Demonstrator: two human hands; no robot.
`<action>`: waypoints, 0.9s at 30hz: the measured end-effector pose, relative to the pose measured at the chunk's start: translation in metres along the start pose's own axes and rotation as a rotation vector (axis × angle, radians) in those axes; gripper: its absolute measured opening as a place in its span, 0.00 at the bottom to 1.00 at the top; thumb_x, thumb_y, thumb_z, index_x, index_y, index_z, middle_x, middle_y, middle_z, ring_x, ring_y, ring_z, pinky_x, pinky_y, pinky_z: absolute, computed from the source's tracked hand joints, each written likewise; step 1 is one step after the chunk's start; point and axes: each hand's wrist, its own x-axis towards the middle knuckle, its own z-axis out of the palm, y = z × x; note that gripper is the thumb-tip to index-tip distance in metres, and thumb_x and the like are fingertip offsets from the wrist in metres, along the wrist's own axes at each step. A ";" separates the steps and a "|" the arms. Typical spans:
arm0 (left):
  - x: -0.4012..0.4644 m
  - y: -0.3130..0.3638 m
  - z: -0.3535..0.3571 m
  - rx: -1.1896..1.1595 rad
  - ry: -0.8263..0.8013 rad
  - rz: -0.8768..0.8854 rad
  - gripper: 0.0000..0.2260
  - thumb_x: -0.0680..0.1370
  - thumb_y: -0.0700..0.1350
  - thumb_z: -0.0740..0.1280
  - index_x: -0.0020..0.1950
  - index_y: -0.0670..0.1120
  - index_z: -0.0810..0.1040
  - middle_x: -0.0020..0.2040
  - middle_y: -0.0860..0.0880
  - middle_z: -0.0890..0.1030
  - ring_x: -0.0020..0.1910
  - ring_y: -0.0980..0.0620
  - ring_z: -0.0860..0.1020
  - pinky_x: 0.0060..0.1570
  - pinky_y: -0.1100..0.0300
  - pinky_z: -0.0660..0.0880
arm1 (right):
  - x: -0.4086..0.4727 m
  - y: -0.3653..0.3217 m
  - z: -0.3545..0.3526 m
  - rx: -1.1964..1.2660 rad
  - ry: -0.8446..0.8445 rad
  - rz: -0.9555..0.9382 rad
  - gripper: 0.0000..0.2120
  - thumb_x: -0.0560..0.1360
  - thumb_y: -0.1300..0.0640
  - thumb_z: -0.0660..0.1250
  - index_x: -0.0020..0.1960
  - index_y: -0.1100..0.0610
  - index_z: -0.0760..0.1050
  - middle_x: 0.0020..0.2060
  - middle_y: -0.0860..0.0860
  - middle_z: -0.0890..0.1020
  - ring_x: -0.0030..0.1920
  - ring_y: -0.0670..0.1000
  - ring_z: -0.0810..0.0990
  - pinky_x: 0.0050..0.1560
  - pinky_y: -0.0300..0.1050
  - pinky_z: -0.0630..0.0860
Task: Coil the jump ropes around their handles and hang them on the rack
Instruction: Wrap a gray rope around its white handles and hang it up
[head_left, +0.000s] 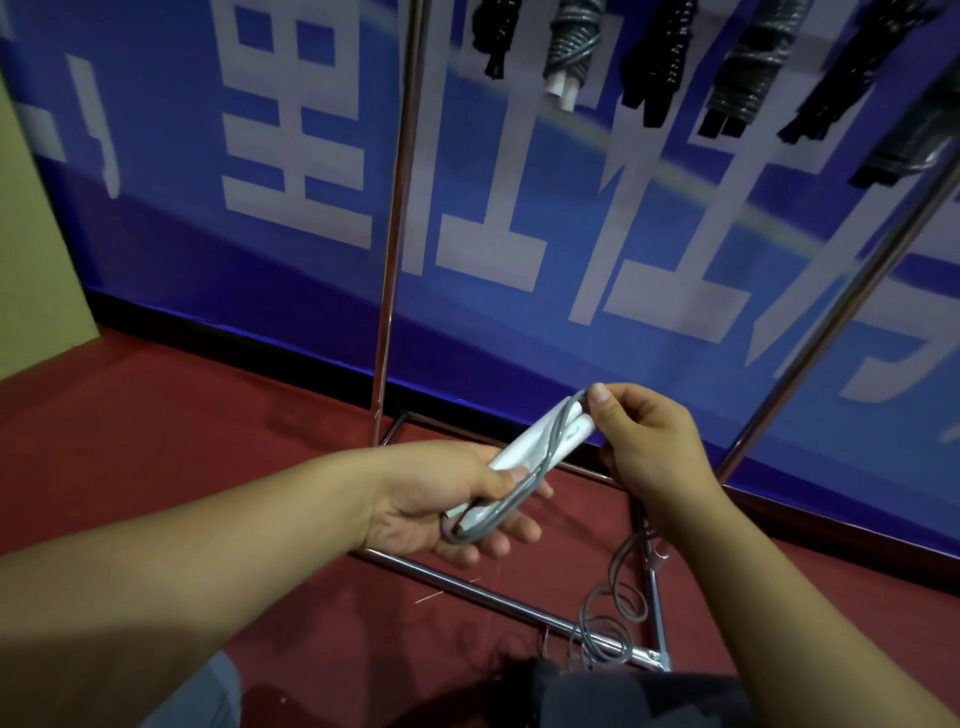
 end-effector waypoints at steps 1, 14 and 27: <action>0.001 0.001 -0.001 -0.033 0.004 0.002 0.13 0.85 0.49 0.57 0.64 0.46 0.76 0.36 0.50 0.81 0.27 0.57 0.74 0.22 0.67 0.67 | 0.002 0.002 -0.003 -0.024 0.007 0.016 0.13 0.81 0.51 0.65 0.41 0.53 0.81 0.25 0.44 0.77 0.23 0.40 0.69 0.27 0.37 0.66; 0.000 0.014 -0.015 -0.196 0.046 0.089 0.18 0.82 0.56 0.61 0.59 0.43 0.77 0.30 0.53 0.68 0.23 0.61 0.59 0.19 0.71 0.53 | 0.003 -0.005 -0.015 0.043 0.137 0.167 0.25 0.70 0.34 0.68 0.37 0.55 0.66 0.27 0.52 0.63 0.27 0.51 0.62 0.26 0.44 0.68; -0.005 0.008 -0.012 0.234 -0.353 0.030 0.14 0.79 0.53 0.63 0.55 0.43 0.78 0.33 0.52 0.77 0.21 0.60 0.66 0.18 0.69 0.59 | -0.004 -0.009 -0.008 0.143 -0.080 0.020 0.20 0.70 0.40 0.69 0.33 0.54 0.70 0.29 0.54 0.63 0.29 0.48 0.62 0.29 0.41 0.63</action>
